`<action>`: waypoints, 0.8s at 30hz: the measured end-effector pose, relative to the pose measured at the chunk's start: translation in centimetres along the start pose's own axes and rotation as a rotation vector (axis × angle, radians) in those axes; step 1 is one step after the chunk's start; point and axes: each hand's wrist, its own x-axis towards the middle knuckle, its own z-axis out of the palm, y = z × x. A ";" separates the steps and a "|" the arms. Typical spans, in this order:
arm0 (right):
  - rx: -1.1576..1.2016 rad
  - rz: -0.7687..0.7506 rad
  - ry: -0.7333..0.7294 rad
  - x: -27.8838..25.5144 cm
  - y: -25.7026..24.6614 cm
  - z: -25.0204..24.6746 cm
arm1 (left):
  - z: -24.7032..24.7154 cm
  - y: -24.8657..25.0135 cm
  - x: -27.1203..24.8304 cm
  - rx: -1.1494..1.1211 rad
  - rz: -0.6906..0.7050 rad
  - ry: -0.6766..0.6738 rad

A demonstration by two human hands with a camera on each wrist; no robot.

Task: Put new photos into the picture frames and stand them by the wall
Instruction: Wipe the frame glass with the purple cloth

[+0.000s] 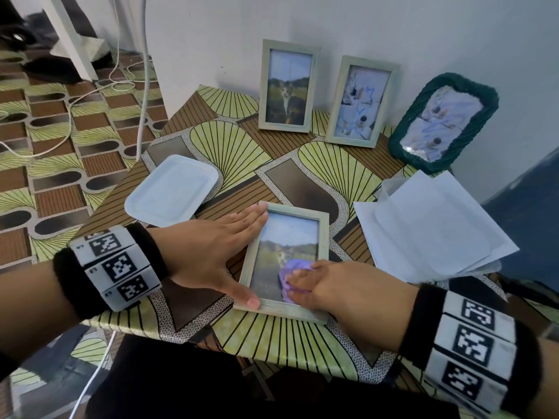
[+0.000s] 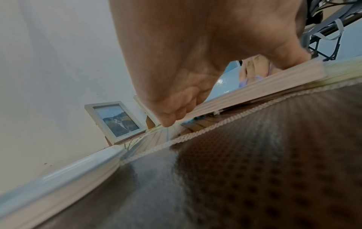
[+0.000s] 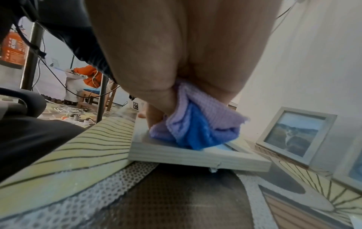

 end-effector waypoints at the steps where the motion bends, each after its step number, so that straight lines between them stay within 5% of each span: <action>1: -0.015 0.034 -0.008 0.1 0.0 -0.2 | 0.0 0.0 0.0 -0.007 0.000 -0.006; 15: -0.046 0.237 -0.031 4.6 5.9 -1.3 | -0.2 0.1 0.0 0.001 -0.021 -0.020; 24: 0.156 0.179 0.081 4.8 2.0 -1.5 | 0.1 0.2 0.0 0.042 -0.002 0.021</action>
